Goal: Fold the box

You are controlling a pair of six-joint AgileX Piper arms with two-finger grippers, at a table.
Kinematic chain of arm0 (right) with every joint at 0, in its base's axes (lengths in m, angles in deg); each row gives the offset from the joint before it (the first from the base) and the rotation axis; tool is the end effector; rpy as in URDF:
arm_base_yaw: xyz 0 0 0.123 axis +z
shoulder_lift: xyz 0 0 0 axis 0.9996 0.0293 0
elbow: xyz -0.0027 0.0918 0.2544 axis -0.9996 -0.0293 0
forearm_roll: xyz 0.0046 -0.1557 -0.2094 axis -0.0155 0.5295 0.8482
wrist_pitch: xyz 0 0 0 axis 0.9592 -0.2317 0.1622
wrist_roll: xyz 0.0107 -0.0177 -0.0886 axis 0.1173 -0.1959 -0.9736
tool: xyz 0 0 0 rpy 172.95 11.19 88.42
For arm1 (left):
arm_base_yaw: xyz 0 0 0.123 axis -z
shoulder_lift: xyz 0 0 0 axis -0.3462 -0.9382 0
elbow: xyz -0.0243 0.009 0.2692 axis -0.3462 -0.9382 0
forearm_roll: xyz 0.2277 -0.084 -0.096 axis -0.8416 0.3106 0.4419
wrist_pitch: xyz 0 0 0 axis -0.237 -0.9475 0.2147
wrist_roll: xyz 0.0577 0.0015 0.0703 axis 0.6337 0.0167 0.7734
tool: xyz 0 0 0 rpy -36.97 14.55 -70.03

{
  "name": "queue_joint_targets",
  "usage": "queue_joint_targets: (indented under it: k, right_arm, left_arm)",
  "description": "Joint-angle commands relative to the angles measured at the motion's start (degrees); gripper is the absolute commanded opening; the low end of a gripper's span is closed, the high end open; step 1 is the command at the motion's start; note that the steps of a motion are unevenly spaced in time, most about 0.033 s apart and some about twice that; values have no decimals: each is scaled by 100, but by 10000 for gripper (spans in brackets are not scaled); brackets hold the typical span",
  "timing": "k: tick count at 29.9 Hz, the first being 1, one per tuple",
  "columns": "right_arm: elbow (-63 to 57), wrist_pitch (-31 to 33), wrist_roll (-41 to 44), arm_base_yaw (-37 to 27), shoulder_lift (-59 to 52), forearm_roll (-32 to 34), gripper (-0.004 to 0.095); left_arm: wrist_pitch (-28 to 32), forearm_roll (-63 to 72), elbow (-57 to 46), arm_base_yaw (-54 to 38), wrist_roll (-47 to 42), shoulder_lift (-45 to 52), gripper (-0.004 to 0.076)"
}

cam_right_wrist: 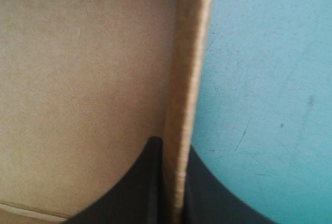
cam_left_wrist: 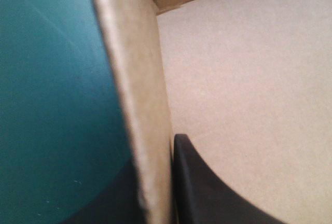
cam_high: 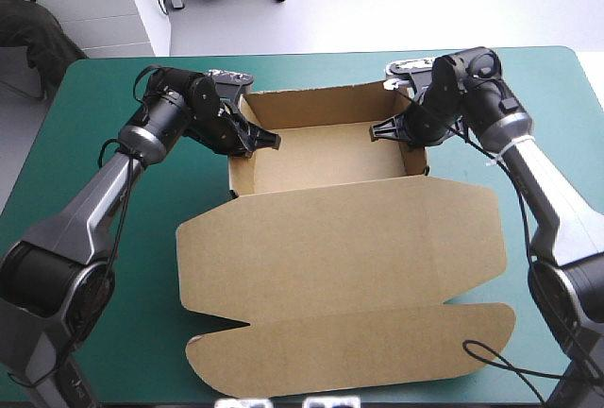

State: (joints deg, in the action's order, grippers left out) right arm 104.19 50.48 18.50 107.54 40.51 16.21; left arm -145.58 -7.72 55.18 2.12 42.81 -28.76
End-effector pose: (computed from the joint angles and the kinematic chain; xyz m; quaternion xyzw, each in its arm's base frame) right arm 0.3663 0.1303 0.3396 -0.1192 0.9711 0.0571 0.1989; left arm 0.3699 -0.1618 0.3107 0.1449 0.9662 -0.0981 0.1891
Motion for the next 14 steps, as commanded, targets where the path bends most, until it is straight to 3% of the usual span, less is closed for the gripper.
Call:
queue_joint_targets:
  k: [1,7,14]
  right_arm:
    - [159,-36,-256,9,30,-53,-16]
    - [159,-36,-256,9,458,-99,-18]
    - [159,-36,-216,9,761,-271,-18]
  left_arm:
    - [-391,54,184,50,552,74,-8]
    - [-598,-612,184,50,542,-200,-8]
    - [-598,-484,184,50,485,-485,-8]
